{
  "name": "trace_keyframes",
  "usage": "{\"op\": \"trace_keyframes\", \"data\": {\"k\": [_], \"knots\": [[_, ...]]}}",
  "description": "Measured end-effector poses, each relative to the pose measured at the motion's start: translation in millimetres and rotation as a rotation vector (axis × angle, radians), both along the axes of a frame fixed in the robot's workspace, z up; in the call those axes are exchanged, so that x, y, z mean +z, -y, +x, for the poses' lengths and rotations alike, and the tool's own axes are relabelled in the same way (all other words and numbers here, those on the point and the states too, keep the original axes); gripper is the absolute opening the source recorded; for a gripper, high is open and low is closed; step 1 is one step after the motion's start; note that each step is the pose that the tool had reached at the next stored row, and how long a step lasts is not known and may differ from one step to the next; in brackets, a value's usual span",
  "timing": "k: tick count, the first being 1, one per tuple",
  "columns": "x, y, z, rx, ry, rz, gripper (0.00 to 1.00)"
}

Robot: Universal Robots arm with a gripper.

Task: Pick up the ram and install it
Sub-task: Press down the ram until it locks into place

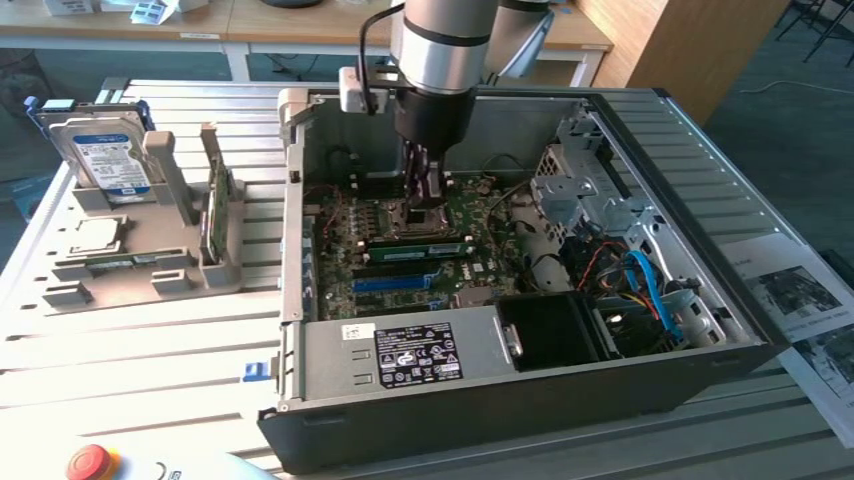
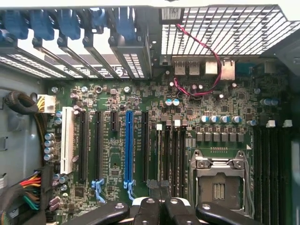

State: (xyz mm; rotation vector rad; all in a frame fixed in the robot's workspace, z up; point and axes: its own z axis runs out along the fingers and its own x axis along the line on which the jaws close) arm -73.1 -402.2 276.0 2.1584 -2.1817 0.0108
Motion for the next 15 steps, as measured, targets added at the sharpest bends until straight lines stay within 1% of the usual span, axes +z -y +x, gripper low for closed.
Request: {"op": "trace_keyframes", "data": {"k": [8, 15], "knots": [[11.3, 0.0, 0.2, 0.0, 0.0001, 0.0002, 0.1], [23.5, 0.0, 0.4, 0.0, 0.0001, 0.0001, 0.1]]}}
